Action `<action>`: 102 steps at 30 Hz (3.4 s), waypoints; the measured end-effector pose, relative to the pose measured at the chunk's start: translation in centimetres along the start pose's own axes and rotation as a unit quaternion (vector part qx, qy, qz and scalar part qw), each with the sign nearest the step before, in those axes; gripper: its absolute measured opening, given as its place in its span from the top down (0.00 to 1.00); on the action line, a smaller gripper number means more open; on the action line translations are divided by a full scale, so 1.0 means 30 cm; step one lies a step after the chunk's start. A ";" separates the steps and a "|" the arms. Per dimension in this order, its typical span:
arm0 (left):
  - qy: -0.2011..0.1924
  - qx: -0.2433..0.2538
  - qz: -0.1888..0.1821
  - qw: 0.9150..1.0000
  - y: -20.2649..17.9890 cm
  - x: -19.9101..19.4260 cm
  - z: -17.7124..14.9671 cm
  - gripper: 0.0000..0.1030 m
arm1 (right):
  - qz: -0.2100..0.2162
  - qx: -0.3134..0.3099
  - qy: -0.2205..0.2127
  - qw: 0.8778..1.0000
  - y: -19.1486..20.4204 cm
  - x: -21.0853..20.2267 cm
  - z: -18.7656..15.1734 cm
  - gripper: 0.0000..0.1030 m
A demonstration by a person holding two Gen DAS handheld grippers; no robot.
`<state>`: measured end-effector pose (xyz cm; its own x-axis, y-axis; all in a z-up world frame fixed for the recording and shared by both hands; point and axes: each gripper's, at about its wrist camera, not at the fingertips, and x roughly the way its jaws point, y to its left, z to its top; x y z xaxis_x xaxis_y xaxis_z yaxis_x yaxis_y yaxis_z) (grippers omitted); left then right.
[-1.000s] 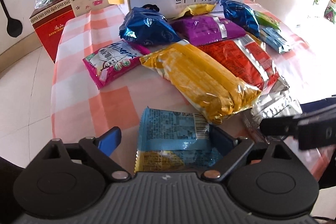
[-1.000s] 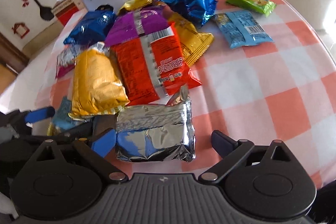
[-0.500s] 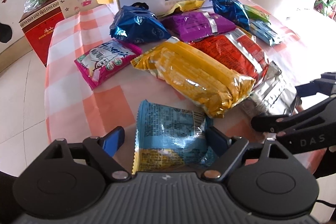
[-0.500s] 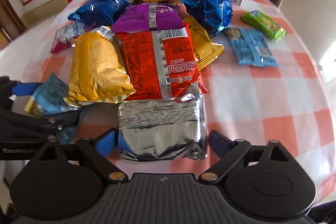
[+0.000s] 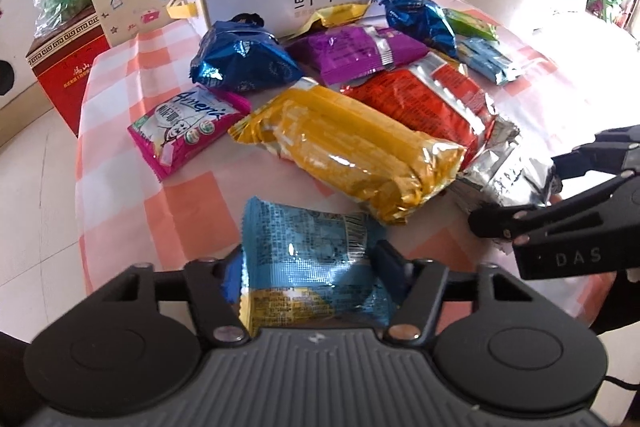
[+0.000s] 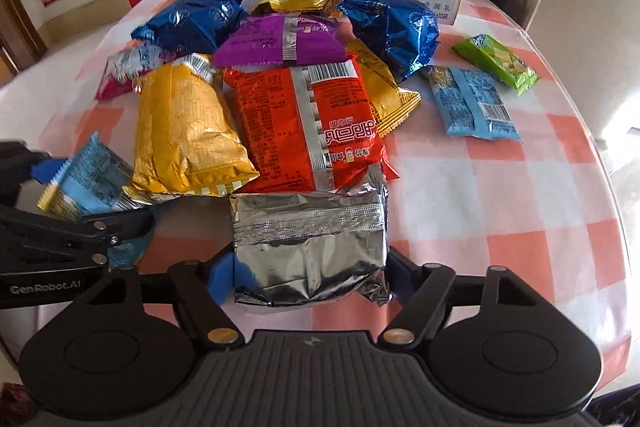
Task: Organize snacks
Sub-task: 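Lift both held packets and carry them toward the cardboard milk box, then open left gripper over the box while right gripper releases silver packet inside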
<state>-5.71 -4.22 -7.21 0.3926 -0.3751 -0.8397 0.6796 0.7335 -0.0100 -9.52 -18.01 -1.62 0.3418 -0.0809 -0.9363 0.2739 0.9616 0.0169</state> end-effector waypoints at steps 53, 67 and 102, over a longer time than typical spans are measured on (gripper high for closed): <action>-0.080 0.001 0.016 0.997 -0.004 -0.207 0.061 0.42 | 0.039 -0.009 -0.083 0.996 -0.010 -0.185 0.005 0.25; -0.120 -0.003 0.007 0.993 0.008 -0.238 0.201 0.42 | 0.057 -0.035 -0.141 0.988 -0.074 -0.236 0.103 0.25; -0.158 -0.037 0.008 0.987 0.145 0.015 0.683 0.41 | 0.067 -0.025 -0.208 0.975 -0.189 -0.075 0.576 0.25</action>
<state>10.13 -12.81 3.50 0.5842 -0.5122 -0.6296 0.6294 0.7757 -0.0470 3.69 -27.83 6.47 0.7101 -0.0425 -0.7028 0.1610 0.9815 0.1033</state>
